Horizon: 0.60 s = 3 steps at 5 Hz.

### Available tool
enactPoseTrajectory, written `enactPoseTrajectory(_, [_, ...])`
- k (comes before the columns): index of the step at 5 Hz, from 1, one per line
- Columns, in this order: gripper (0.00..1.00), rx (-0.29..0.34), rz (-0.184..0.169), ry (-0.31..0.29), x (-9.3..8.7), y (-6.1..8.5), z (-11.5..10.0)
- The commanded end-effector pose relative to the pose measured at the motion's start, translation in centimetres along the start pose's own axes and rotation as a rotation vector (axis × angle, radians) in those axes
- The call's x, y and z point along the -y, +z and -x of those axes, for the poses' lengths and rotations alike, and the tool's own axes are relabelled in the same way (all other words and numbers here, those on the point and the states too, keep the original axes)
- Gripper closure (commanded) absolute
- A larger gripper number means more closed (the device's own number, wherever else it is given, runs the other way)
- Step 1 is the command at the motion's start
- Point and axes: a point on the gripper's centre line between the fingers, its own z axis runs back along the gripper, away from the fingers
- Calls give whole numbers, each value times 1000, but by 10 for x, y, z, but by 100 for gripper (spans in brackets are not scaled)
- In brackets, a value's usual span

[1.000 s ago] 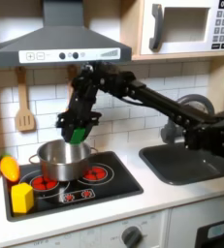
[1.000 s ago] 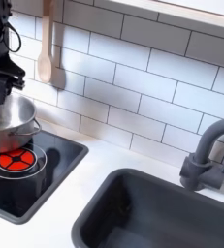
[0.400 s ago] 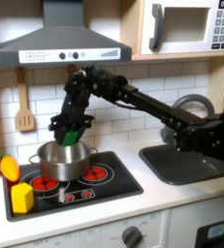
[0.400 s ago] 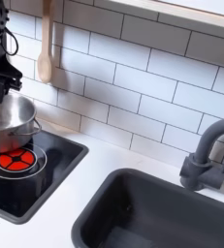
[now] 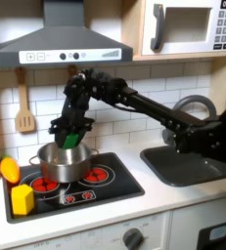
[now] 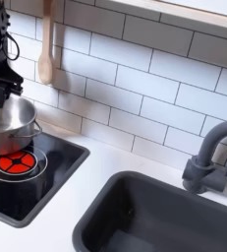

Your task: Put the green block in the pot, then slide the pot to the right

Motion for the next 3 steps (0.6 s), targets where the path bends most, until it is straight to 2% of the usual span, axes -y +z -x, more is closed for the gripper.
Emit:
enactPoseTrajectory(1, [0,4,18,-19,-1,-2,-7])
enactPoseTrajectory(2, [0,4,22,-30,-4,1,-14])
enactPoseTrajectory(3, [0,-1,30,-44,1,-3,-15])
